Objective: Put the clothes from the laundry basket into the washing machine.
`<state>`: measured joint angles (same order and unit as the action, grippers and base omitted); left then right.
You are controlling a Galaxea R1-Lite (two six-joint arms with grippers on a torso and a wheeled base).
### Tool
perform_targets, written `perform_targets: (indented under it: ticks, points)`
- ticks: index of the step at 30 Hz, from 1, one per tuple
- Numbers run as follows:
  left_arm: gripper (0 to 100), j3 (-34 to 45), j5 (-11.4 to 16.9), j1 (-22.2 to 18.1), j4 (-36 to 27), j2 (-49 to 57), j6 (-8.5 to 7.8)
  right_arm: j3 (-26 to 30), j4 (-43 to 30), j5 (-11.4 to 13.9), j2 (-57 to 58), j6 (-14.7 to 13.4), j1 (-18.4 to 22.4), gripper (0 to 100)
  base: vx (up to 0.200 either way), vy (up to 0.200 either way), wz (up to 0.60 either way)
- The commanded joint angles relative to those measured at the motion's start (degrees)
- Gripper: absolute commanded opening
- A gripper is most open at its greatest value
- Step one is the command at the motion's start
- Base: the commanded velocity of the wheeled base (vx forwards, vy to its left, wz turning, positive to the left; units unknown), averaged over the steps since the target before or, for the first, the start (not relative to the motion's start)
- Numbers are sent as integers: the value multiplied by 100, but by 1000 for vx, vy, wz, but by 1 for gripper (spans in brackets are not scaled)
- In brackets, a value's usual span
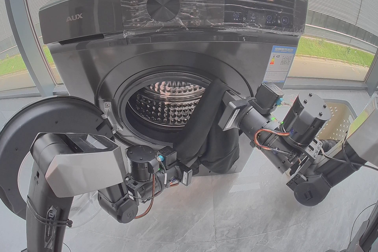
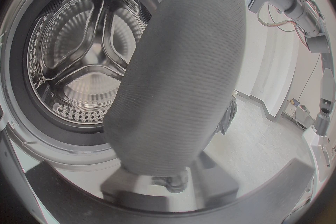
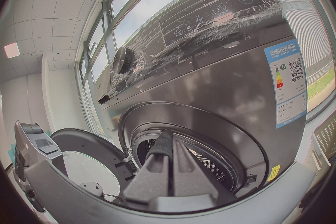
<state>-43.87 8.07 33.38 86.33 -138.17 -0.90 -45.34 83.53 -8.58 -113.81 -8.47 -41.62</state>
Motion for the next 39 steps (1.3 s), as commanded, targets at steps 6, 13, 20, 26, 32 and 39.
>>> perform_targets:
  ticks: [6,13,20,26,32,39]
  points:
    - [0,380,10,-253,33,809,-6,359,49,41,-1,-23,84,0,0,0,0]
    - [0,1452,89,-622,33,2347,-33,517,49,58,-1,-23,128,0,0,0,0]
    - [0,2093,467,-1053,33,3498,125,543,58,6,-36,-40,128,0,0,0,0]
    - [0,2032,687,-1325,15,3859,178,587,67,-3,-133,-102,251,0,0,0,0]
    - [0,1979,696,-1334,24,3868,178,596,67,-12,-141,-111,251,0,0,0,0]
    - [0,1891,696,-1334,15,3868,178,684,67,-3,-229,-111,277,0,0,0,0]
